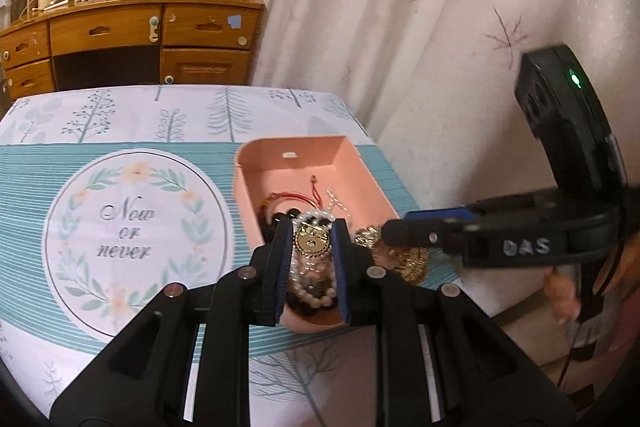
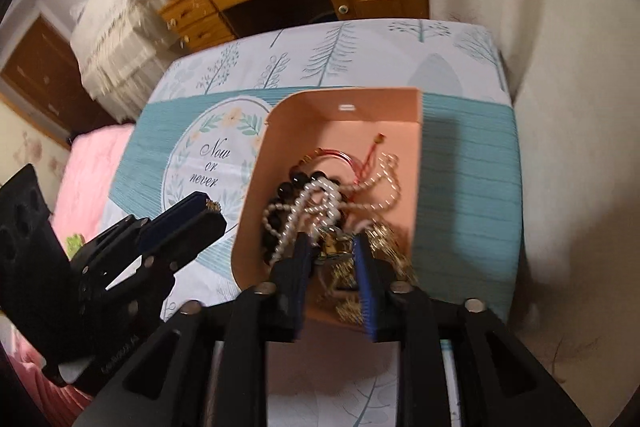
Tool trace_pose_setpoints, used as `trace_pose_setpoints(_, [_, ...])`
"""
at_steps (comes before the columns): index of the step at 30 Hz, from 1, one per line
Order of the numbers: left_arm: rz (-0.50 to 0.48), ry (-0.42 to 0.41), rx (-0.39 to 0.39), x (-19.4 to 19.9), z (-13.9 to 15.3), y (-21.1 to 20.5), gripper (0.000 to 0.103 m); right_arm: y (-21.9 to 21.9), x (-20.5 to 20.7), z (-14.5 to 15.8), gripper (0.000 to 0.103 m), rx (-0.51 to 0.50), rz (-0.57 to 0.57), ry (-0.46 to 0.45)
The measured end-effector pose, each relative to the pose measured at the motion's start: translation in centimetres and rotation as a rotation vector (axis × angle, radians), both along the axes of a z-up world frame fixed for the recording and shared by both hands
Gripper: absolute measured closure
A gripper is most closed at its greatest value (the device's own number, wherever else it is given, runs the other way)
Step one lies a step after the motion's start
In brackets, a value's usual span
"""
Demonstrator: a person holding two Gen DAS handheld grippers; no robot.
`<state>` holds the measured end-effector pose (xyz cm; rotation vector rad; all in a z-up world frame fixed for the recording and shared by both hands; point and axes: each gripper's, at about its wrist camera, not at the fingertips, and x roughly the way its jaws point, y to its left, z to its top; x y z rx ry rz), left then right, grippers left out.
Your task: Organize jewelry
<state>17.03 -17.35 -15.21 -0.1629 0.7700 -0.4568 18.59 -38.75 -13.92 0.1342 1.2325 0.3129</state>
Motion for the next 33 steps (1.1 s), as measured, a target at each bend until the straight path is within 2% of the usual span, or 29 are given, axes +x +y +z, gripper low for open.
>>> trace_pose_setpoints(1, [0.005,0.006,0.019,0.0,0.0,-0.5,0.086,-0.8,-0.6,-0.1,0.056,0.021,-0.019,-0.005])
trace_pose_setpoints(4, [0.032,0.032,0.062,-0.1,-0.4,-1.2,0.085,-2.1,-2.5,-0.2,0.056,0.054,-0.056,-0.036])
trace_pose_setpoints(6, [0.039,0.062,0.079,-0.3,-0.7,-1.0,0.080,-2.6,-4.0,-0.3,0.056,0.051,-0.086,-0.044])
trace_pose_setpoints(8, [0.048,0.078,0.087,-0.7,-1.0,-0.9,0.055,-3.1,-5.8,-0.3,0.056,0.072,-0.111,-0.060])
trace_pose_setpoints(9, [0.060,0.079,0.082,-1.3,-1.2,-0.5,0.050,-3.0,-6.5,-0.3,0.055,0.077,-0.121,-0.067])
trace_pose_setpoints(10, [0.067,0.078,0.074,-1.8,-1.2,-0.3,0.044,-3.0,-7.5,-0.4,0.051,0.077,-0.133,-0.076])
trace_pose_setpoints(13, [0.056,0.103,0.047,-3.6,-1.8,0.5,0.042,-2.5,-10.5,-0.8,0.038,0.058,-0.171,-0.094])
trace_pose_setpoints(15, [0.051,0.139,0.055,-4.9,-2.5,1.2,0.038,-2.0,-12.6,-1.0,0.031,0.030,-0.204,-0.107])
trace_pose_setpoints(17, [0.040,0.201,0.071,-6.6,-3.5,1.9,0.037,-1.3,-15.0,-1.3,0.023,0.004,-0.252,-0.121])
trace_pose_setpoints(19, [0.013,0.268,0.091,-8.1,-4.2,2.3,0.036,-0.5,-18.0,-1.5,0.010,-0.003,-0.319,-0.144])
trace_pose_setpoints(20, [-0.009,0.303,0.108,-9.2,-4.4,2.7,0.034,0.0,-19.6,-1.6,0.008,-0.012,-0.348,-0.141])
trace_pose_setpoints(21, [-0.022,0.318,0.121,-10.0,-4.5,3.0,0.032,0.6,-21.3,-1.7,0.006,-0.029,-0.377,-0.132])
trace_pose_setpoints(23, [-0.052,0.356,0.179,-12.0,-4.7,4.0,0.021,2.3,-24.7,-2.1,0.002,-0.054,-0.398,-0.088])
trace_pose_setpoints(25, [-0.082,0.385,0.253,-14.1,-4.4,5.3,0.020,3.8,-27.3,-2.6,0.002,-0.074,-0.384,-0.028])
trace_pose_setpoints(27, [-0.091,0.404,0.304,-16.2,-3.7,6.7,0.015,5.9,-30.2,-2.9,0.000,-0.085,-0.368,0.041])
trace_pose_setpoints(28, [-0.091,0.414,0.323,-17.4,-2.9,7.6,0.004,7.0,-31.6,-2.8,0.000,-0.085,-0.360,0.065])
trace_pose_setpoints(29, [-0.088,0.421,0.330,-18.2,-2.4,8.3,0.000,7.8,-32.7,-2.6,0.000,-0.086,-0.351,0.080])
trace_pose_setpoints(33, [-0.043,0.467,0.321,-20.9,1.0,11.3,0.000,11.2,-36.6,-0.6,0.000,-0.109,-0.341,0.115])
